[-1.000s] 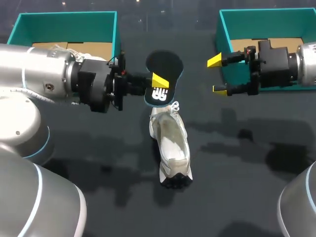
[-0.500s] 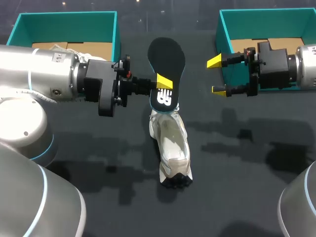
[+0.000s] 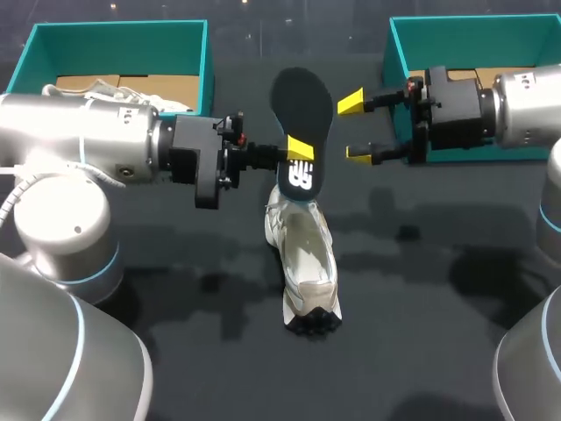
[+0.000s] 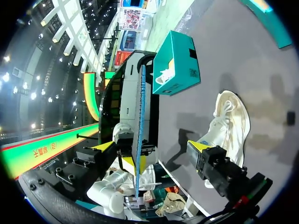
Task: Take the shoe out of the shoebox, open the shoe tongue, remove and reinsert the insole, then place the shoe into the shoebox
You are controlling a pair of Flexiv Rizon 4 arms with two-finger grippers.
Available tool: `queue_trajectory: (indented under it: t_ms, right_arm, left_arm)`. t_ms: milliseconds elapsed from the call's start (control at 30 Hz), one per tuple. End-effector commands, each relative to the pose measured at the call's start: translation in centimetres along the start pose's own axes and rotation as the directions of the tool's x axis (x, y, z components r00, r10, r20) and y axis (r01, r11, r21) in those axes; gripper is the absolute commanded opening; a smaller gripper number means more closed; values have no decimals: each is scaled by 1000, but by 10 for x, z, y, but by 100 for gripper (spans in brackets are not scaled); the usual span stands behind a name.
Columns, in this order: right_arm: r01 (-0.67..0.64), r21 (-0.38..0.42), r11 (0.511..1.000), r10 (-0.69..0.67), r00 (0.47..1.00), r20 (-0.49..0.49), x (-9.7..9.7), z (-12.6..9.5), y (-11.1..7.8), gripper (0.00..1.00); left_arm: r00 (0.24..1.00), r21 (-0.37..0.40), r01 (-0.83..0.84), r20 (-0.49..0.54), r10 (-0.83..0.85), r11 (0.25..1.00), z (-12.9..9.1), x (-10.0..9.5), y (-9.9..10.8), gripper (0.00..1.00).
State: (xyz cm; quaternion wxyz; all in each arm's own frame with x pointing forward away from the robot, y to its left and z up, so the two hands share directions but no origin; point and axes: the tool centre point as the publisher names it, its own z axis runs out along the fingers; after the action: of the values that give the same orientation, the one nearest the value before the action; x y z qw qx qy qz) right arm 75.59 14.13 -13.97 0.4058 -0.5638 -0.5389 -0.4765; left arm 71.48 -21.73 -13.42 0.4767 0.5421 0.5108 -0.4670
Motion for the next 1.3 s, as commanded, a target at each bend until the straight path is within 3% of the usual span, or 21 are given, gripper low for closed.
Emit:
queue_trajectory:
  t_ms: [33,200,267,400,533,733,1067,1200,1300]
  right_arm:
    - [-5,20,1000,6,999,-38,-7,20,6,100]
    - [-18,43,999,22,996,-85,-10,30,5,99]
    - [-33,52,998,38,995,-94,-11,32,4,89]
    - [-55,60,997,61,992,-112,-13,33,2,83]
    - [-71,55,996,76,990,-116,-14,33,1,50]
    - [-72,54,996,78,990,-121,-12,34,-1,40]
    - [-52,50,997,58,990,-127,-9,36,-6,41]
    - [-42,56,998,49,990,-134,-10,37,-7,27]
    - [-39,59,998,47,990,-136,-10,38,-8,22]
  left_arm:
    - [1000,-5,-12,4,12,1000,13,6,5,0]
    - [999,-4,-37,6,37,999,15,11,4,0]
    - [999,-9,-46,5,46,999,15,13,4,0]
    - [999,-33,-51,8,51,998,15,16,4,0]
    - [998,-42,-55,6,56,998,15,18,4,0]
    - [999,-60,-53,3,53,997,16,21,1,0]
    - [1000,-86,-25,2,25,996,17,25,0,0]
    - [1000,-91,-21,3,21,996,19,25,0,0]
    - [1000,-95,-21,2,21,995,20,25,0,0]
